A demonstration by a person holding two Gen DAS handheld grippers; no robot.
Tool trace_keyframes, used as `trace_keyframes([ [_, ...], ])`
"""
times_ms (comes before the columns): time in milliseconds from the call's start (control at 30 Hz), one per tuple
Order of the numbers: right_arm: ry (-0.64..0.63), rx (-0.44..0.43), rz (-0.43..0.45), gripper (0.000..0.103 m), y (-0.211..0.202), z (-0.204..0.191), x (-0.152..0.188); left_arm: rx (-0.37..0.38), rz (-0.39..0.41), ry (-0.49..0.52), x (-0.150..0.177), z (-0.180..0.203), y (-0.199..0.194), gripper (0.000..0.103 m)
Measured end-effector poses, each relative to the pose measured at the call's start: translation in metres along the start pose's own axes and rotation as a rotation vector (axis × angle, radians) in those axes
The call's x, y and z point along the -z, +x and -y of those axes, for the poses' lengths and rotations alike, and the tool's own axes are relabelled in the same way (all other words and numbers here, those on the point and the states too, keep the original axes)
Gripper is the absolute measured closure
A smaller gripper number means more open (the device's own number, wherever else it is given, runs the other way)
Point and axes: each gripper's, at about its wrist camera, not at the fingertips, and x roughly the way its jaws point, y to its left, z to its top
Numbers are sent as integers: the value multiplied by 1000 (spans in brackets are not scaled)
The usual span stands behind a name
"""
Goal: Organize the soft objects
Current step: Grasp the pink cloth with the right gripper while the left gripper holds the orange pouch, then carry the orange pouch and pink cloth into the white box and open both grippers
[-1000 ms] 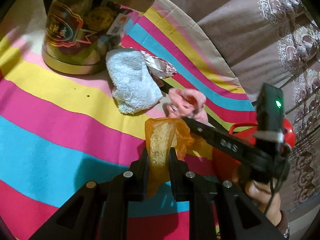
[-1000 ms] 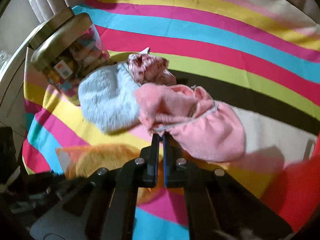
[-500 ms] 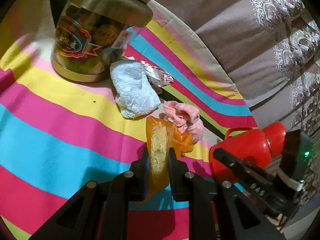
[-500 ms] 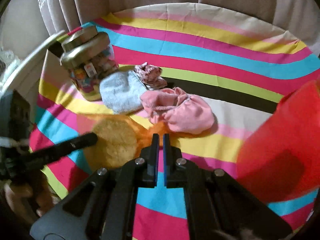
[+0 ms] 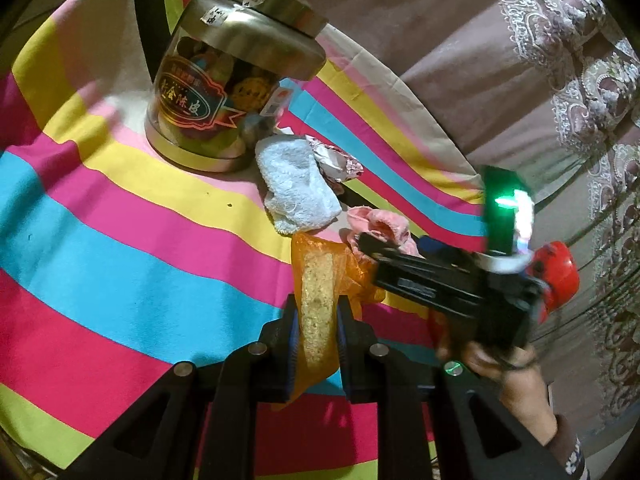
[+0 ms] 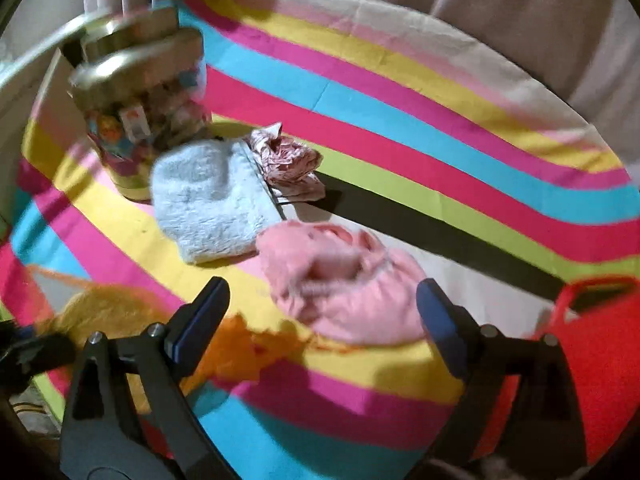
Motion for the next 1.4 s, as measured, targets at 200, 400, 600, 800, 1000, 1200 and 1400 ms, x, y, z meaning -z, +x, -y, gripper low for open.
trace_keyframes([
  [200,26,16,-47,50,34,6,6,0,-1,7,-1,0,2,86],
  [400,55,15,45,68,-20,10,16,39,1,10,-1,6,-2,86],
  [600,97,49,134,69,-92,21,36,95,10,36,4,33,-16,86],
  [800,166,89,176,69,-161,42,70,181,-10,93,22,76,-36,86],
  [1000,309,110,193,69,-222,95,135,299,-119,181,66,133,-37,86],
  [1200,437,170,173,69,-266,144,218,403,-233,293,111,199,-31,86],
  [1400,573,272,125,69,-301,188,296,475,-355,380,159,254,-23,86],
])
